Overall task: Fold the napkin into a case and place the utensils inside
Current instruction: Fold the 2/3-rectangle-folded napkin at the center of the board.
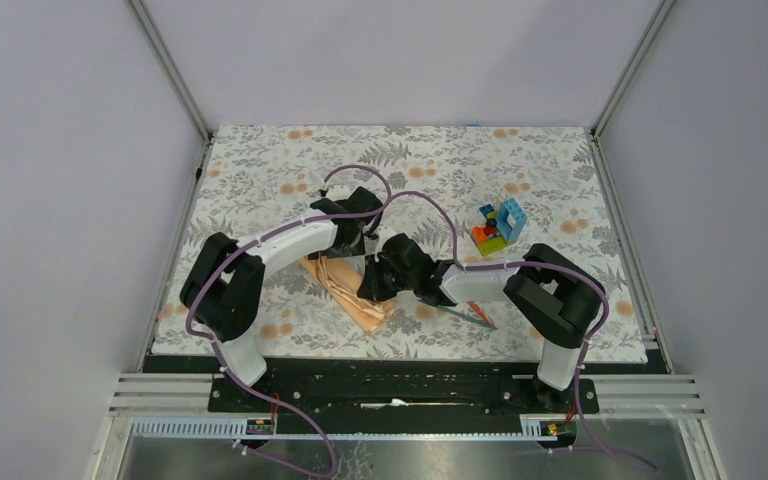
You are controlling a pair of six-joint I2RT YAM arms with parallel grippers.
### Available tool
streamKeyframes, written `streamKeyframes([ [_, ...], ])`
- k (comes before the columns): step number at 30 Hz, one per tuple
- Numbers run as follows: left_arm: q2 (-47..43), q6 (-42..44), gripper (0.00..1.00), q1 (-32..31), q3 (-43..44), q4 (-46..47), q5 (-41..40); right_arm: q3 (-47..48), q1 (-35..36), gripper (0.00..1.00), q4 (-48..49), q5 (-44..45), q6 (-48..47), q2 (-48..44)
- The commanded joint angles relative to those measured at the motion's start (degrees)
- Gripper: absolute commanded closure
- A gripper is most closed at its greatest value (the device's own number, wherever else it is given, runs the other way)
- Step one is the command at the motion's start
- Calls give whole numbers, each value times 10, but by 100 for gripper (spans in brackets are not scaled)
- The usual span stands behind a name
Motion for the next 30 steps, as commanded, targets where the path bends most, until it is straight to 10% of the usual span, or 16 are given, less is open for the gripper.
streamKeyframes([
  [1,15,-6,24,1,30,-15,-47,-4,1,90,25,-12,1,-12],
  [15,32,22,44,10,50,-30,-65,-6,1,92,30,-16,0,-14],
  [30,-141,44,89,64,-117,158,49,38,2,81,29,-41,-58,-15],
])
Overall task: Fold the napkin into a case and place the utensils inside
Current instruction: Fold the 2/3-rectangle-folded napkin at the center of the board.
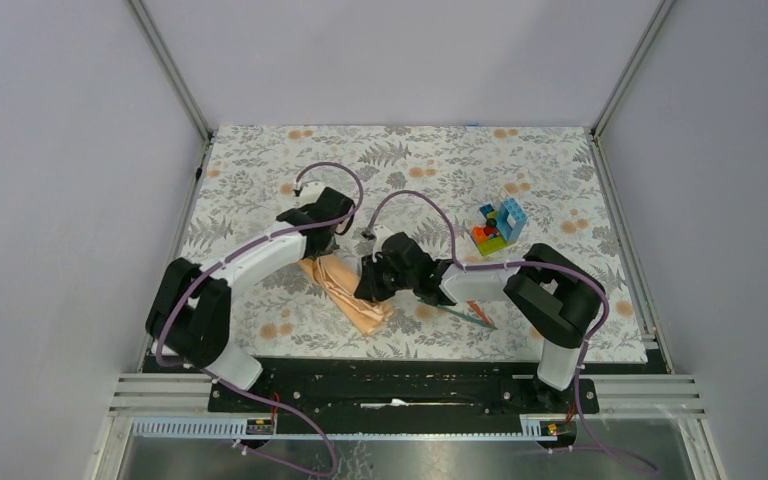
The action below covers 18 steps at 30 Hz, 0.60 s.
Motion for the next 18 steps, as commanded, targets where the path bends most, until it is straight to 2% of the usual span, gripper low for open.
streamKeyframes([
  [1,-65,20,91,28,-50,95,59,50,2,77,23,-27,-55,-11],
  [4,-98,38,100,50,-87,132,96,79,1,65,29,-56,-87,1],
  [10,-124,50,100,85,-126,170,160,137,1,39,48,-81,-154,47],
  [13,-125,47,100,97,-133,177,186,164,1,34,55,-89,-186,79],
  [18,-126,41,100,112,-139,180,215,174,2,35,88,-76,-213,107],
])
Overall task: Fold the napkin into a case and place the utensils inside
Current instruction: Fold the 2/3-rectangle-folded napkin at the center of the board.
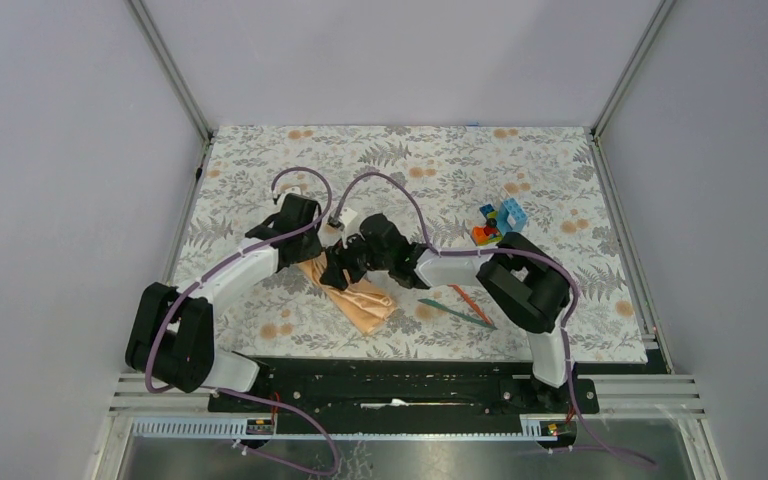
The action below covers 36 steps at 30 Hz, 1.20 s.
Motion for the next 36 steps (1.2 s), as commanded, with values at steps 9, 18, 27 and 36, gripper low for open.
streamKeyframes([
  [9,-22,-7,100,36,-18,42,84,44,3,47,59,34,-37,45],
  [18,-20,-22,100,59,-21,52,125,72,3,50,43,43,-41,64],
  [27,-18,-29,100,70,-18,53,146,91,13,53,28,78,-42,69],
  [36,-18,-30,100,75,-15,52,148,103,18,48,4,83,-39,68],
])
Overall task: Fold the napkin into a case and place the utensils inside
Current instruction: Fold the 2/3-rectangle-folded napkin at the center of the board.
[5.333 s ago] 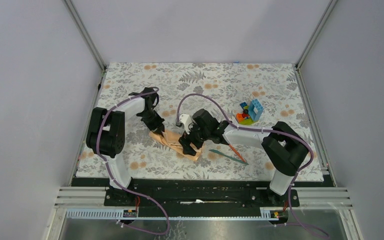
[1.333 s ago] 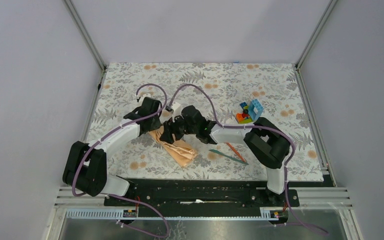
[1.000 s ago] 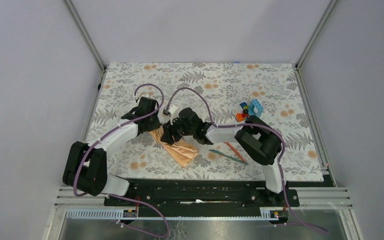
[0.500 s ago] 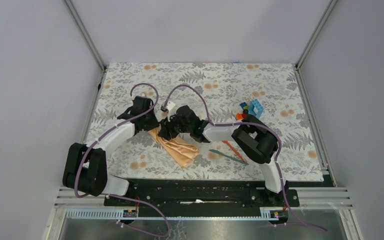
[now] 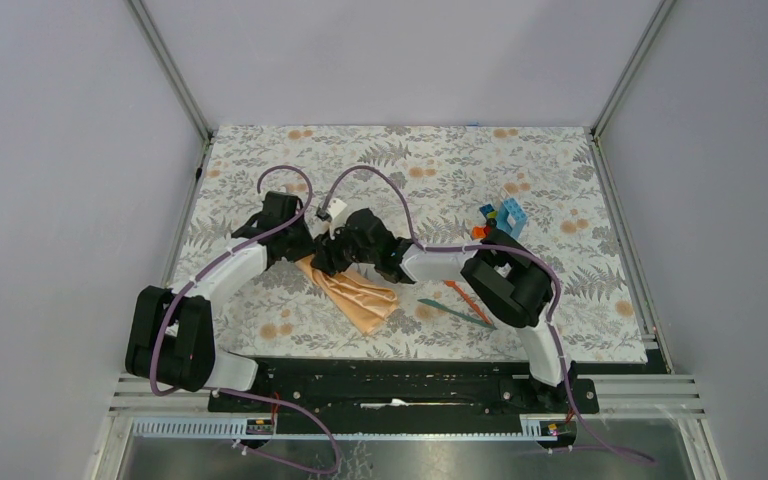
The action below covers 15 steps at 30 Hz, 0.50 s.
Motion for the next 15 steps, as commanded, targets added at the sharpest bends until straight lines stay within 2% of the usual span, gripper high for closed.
streamKeyframes([
  [1,-12,0,100,5,1,23,9,14,9,43,-15,14,-3,-13],
  [3,-12,4,100,9,0,22,12,-13,6,26,-35,12,21,-47],
  [6,-11,12,100,15,-7,32,17,-48,-7,8,-104,-17,65,-103],
  [8,-6,12,100,24,-11,41,30,-64,-15,5,-163,-20,50,-128],
  [11,2,16,100,34,-11,43,45,-121,-15,3,-210,5,-31,-187],
  [15,8,20,100,43,-14,49,61,-196,-4,2,-212,41,-95,-248],
])
